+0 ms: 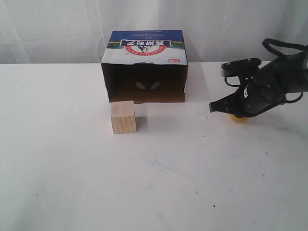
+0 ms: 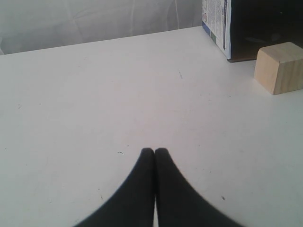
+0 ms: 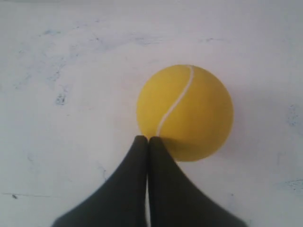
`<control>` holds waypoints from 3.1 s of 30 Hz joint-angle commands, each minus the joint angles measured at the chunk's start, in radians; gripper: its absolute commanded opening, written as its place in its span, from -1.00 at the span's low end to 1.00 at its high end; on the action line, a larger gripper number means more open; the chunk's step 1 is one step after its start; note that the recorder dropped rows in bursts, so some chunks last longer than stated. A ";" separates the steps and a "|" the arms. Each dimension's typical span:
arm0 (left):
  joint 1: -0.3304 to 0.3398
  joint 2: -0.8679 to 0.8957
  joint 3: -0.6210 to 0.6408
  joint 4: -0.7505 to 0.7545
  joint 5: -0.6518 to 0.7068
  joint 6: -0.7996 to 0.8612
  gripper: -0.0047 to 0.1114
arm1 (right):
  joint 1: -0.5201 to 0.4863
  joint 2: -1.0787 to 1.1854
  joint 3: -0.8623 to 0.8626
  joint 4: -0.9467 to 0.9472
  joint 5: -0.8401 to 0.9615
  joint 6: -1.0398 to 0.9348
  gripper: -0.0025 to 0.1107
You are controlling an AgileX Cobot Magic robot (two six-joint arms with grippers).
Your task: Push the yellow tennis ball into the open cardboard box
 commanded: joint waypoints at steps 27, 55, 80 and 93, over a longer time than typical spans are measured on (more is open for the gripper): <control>-0.007 -0.004 0.004 0.004 -0.006 0.002 -0.92 | 0.034 -0.075 0.004 0.024 -0.029 -0.018 -0.96; -0.007 -0.004 0.004 0.004 -0.006 0.002 -0.92 | 0.151 -0.085 0.004 0.355 -0.030 -0.307 -0.96; -0.007 -0.004 0.004 0.004 -0.006 0.002 -0.92 | 0.255 -0.068 0.004 0.391 0.037 -0.307 -0.96; -0.007 -0.004 0.004 0.004 -0.006 0.002 -0.92 | 0.255 -0.036 0.004 0.401 0.040 -0.307 -0.96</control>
